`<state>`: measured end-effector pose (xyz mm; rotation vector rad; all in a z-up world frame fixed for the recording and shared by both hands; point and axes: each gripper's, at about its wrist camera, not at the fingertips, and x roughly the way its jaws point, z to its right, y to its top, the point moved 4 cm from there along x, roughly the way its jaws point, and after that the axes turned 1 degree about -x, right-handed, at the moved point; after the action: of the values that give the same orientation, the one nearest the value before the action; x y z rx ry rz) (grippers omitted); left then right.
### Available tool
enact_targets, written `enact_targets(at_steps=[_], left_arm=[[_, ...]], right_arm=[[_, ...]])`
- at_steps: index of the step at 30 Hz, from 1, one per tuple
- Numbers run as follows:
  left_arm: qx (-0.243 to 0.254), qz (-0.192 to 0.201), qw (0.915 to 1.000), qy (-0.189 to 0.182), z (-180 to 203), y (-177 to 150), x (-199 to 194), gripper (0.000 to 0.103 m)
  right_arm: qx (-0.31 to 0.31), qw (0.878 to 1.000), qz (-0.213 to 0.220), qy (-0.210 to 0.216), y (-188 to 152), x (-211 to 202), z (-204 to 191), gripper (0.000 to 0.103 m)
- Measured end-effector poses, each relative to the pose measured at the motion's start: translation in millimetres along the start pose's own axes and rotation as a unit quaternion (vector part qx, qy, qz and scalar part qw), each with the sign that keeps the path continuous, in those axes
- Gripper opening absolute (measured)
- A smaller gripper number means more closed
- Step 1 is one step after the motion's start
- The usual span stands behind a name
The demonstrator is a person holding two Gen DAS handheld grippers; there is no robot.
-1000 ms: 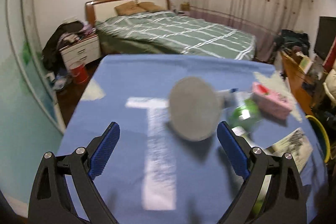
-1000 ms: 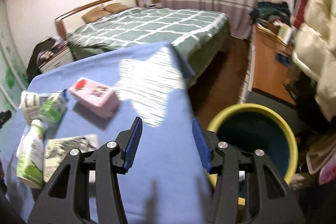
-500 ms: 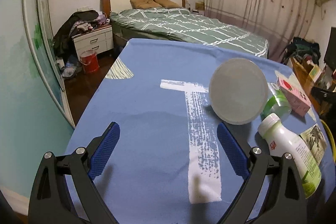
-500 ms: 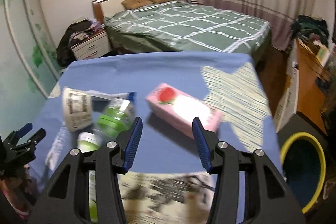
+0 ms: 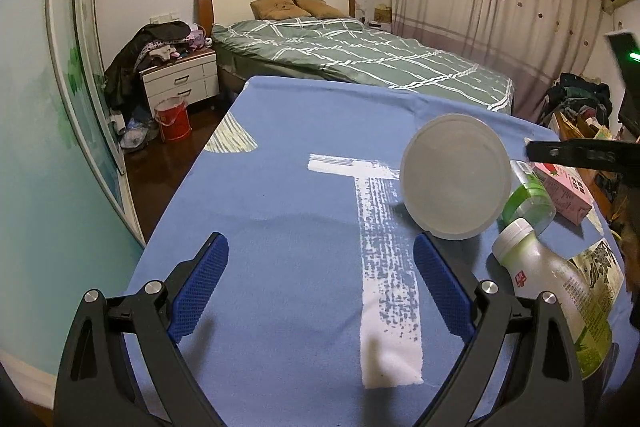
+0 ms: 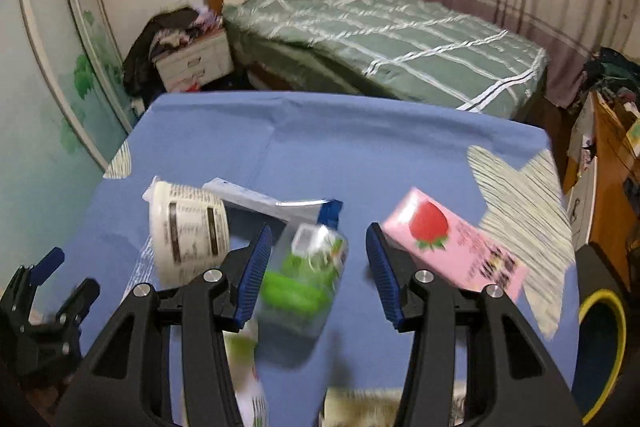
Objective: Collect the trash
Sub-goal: 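Grasp the white-and-blue plastic sachet with the right gripper and lift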
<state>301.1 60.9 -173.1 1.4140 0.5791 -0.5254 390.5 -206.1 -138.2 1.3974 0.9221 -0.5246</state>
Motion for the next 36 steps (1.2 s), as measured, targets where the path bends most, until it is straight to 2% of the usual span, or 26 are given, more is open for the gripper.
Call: enact_targets(at_steps=[4,11,21,25,28,31,33,36], left_arm=[[-0.003,0.000,1.0000,-0.002,1,0,-1,0.092],[-0.003,-0.006,1.0000,-0.004,2,-1,2,0.092],[-0.014,-0.015,0.9997,-0.013,1,-2,7,0.092],[-0.017,-0.015,0.9996,-0.015,2,-3,7,0.092],[-0.021,-0.015,0.9995,-0.017,2,-3,7,0.092],[-0.024,-0.016,0.9994,-0.019,1,-3,7,0.092],[-0.023,-0.017,0.9994,-0.020,2,-4,8,0.092],[-0.023,-0.016,0.9994,-0.020,2,-5,7,0.092]], right_arm=[[-0.029,0.999,-0.045,0.008,12,23,-5,0.047],[-0.077,0.994,-0.082,-0.016,19,50,-12,0.048],[-0.090,0.993,-0.078,-0.004,39,84,-17,0.048],[-0.107,0.990,-0.091,0.012,48,100,-19,0.048],[-0.106,0.989,-0.099,0.007,53,107,-13,0.048],[-0.087,0.991,-0.101,0.011,54,109,-7,0.035],[-0.070,0.993,-0.097,0.014,55,106,-2,0.031],[-0.046,0.996,-0.082,0.013,53,97,6,0.029]])
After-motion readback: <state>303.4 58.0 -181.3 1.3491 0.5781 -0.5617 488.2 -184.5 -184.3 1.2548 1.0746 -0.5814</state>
